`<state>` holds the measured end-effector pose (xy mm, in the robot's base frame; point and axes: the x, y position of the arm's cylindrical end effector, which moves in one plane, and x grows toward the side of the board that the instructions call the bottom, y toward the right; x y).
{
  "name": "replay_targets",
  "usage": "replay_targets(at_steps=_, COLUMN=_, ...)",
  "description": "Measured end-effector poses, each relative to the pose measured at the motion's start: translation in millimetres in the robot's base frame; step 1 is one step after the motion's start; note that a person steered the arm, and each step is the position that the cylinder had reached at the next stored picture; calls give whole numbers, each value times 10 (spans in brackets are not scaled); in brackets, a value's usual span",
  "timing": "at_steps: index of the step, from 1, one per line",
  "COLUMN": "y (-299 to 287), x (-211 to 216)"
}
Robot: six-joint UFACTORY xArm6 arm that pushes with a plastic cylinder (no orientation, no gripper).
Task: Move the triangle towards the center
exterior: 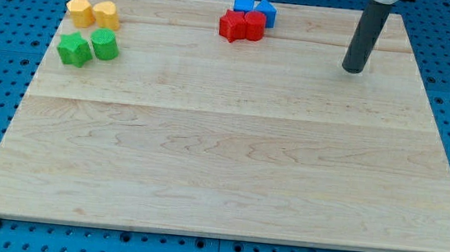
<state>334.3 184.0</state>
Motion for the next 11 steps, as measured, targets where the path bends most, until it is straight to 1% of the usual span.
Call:
replay_targets(at_steps=1, y=0, x=0)
replay_targets(at_steps=2, y=119, x=0)
replay_targets(at_steps=3, y=549, x=-282)
replay_targets(at_steps=4, y=595, x=-1115)
replay_targets(at_steps=5, y=-290, x=-1423)
replay_targets(at_steps=6, y=-998, x=-1402)
replay_targets(at_steps=7, y=-1547, x=-1363)
replay_targets(at_steps=9, y=-1552, x=-774)
replay_targets(at_steps=10, y=-1729, x=-376)
replay_targets(at_steps=11, y=-1647, x=-384)
